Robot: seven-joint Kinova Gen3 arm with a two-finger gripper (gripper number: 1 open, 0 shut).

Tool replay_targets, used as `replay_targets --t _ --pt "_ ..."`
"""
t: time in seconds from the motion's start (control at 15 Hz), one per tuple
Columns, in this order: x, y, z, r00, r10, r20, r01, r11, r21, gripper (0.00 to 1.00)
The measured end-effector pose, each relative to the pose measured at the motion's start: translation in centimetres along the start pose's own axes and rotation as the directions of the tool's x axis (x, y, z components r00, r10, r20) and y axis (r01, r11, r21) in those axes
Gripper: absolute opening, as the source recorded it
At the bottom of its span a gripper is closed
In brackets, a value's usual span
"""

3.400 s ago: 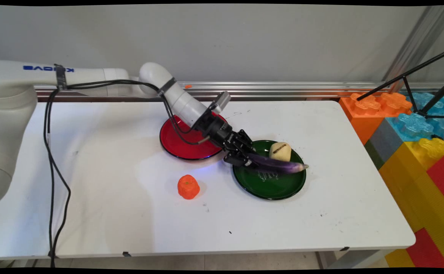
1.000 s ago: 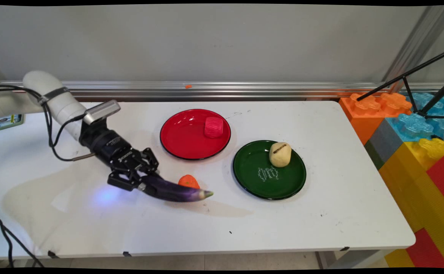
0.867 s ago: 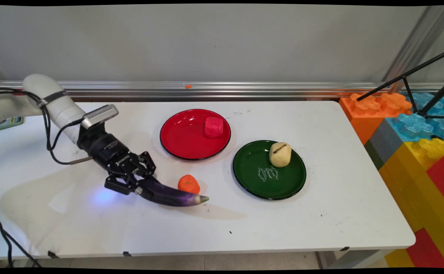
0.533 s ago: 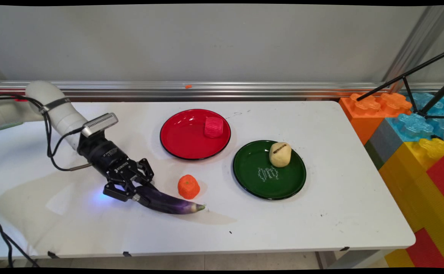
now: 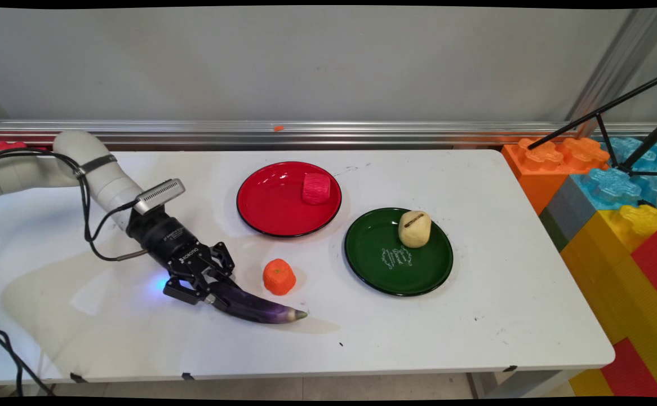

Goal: Place the picked object on the table

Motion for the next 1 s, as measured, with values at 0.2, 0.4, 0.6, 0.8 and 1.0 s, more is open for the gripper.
replay_targets --t 0.2,0.4,0.6,0.8,1.0 --pt "-0.7 -0.5 0.2 1.000 0.003 0.009 -0.003 1.000 0.004 0.00" --pt "-1.2 -0.9 0.3 1.000 0.006 0.017 -0.006 1.000 0.007 0.00" --pt "-1.4 -1.2 0.4 1.000 0.011 0.018 -0.011 1.000 0.011 1.00" --pt "-1.4 -1.4 0.3 1.000 0.017 0.010 -0.017 1.000 0.023 1.00" --pt "-1.3 -1.5 0.1 1.000 0.016 0.002 -0.016 0.999 0.036 1.00"
